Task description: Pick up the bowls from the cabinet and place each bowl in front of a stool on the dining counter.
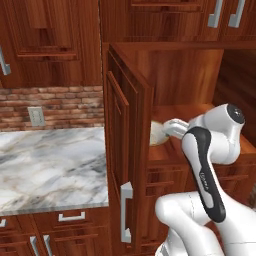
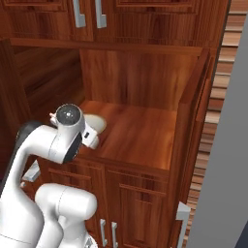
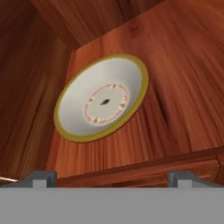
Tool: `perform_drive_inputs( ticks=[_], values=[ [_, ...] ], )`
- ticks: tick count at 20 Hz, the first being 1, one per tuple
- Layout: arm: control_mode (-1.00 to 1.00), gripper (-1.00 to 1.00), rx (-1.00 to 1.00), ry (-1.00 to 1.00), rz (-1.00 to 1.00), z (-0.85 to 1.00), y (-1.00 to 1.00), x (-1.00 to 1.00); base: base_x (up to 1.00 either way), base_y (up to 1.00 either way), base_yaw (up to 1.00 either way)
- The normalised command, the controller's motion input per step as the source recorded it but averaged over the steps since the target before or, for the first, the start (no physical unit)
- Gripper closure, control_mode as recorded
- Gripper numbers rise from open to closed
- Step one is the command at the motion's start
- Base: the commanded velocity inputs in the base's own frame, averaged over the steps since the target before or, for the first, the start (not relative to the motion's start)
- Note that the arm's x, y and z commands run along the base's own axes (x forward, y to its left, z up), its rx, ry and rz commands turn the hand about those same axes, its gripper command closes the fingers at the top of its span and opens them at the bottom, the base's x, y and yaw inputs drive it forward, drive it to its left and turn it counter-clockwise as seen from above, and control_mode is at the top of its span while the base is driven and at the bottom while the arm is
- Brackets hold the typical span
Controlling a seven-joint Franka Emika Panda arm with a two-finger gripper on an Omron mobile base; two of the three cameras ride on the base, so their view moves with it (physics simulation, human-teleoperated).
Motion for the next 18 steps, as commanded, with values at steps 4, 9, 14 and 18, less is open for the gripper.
perform_drive_inputs(
  ticks=[4,9,14,18],
  values=[
    [-1.0,-1.0,0.16,0.06,0.0,0.0,-0.25,0.38,0.0,0.0,0.0],
    [-1.0,-1.0,0.13,0.18,0.0,0.0,-0.18,0.52,0.0,0.0,0.0],
    [-1.0,-1.0,0.06,0.24,0.0,-0.1,-0.02,0.56,0.0,0.0,0.0],
    [-1.0,-1.0,0.0,0.15,0.0,-0.26,0.0,0.41,0.0,0.0,0.0]
  ],
)
